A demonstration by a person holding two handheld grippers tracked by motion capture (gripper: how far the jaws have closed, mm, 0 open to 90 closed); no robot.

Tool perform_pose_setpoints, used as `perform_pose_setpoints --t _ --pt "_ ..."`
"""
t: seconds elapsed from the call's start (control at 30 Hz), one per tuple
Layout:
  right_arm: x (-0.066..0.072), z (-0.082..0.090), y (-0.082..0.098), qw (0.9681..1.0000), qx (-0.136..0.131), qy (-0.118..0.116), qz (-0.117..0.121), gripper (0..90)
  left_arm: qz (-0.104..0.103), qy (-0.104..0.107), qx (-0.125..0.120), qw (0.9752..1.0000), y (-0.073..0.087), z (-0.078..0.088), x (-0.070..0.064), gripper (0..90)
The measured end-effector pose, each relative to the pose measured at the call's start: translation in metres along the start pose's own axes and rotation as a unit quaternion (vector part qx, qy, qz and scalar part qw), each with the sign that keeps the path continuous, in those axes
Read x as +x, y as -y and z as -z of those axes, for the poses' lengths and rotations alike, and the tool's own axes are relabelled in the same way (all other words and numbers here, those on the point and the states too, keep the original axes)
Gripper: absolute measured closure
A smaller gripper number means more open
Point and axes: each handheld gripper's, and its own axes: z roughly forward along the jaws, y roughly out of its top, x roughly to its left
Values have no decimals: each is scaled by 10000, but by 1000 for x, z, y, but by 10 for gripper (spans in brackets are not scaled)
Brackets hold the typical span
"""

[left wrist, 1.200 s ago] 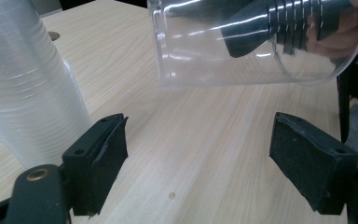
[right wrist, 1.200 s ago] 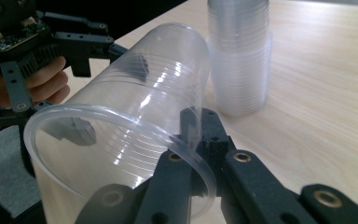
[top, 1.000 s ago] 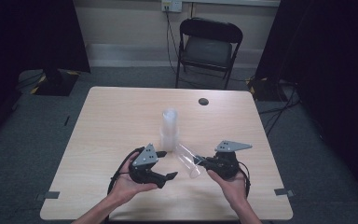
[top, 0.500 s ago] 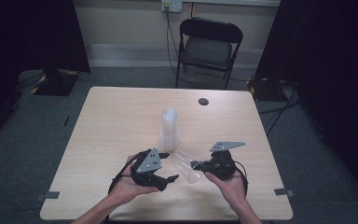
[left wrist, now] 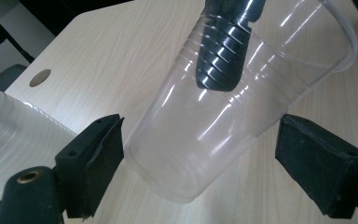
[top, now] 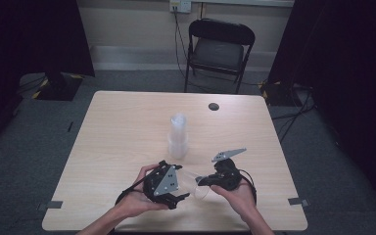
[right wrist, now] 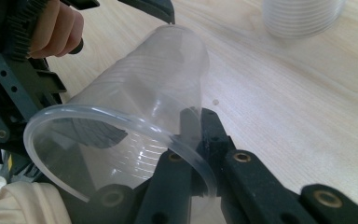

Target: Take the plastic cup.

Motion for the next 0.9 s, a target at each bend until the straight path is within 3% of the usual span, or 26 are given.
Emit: perform_pose_setpoints --t 0.23,0.33,0.43,0.5,0.73,0.9 --pt "1 -8 -2 9997 114 -194 -16 899 -233 94 6 9997 -5 -6 -7 160" --pt "2 -11 -5 9997 127 -207 -23 899 -323 69 39 9994 -8 -8 -10 160" --pt "3 -13 -5 9997 152 -192 -44 898 -281 101 27 9995 -8 -9 -11 163" --pt "3 -15 -6 9995 195 -223 -73 895 -391 112 24 9992 -9 -9 -13 188" --pt "3 -18 -7 9993 254 -239 -147 889 -426 175 -138 9988 -15 -9 -19 205" --pt "3 -20 -6 9990 251 -249 -271 890 -285 216 -195 9992 -16 -10 -19 209"
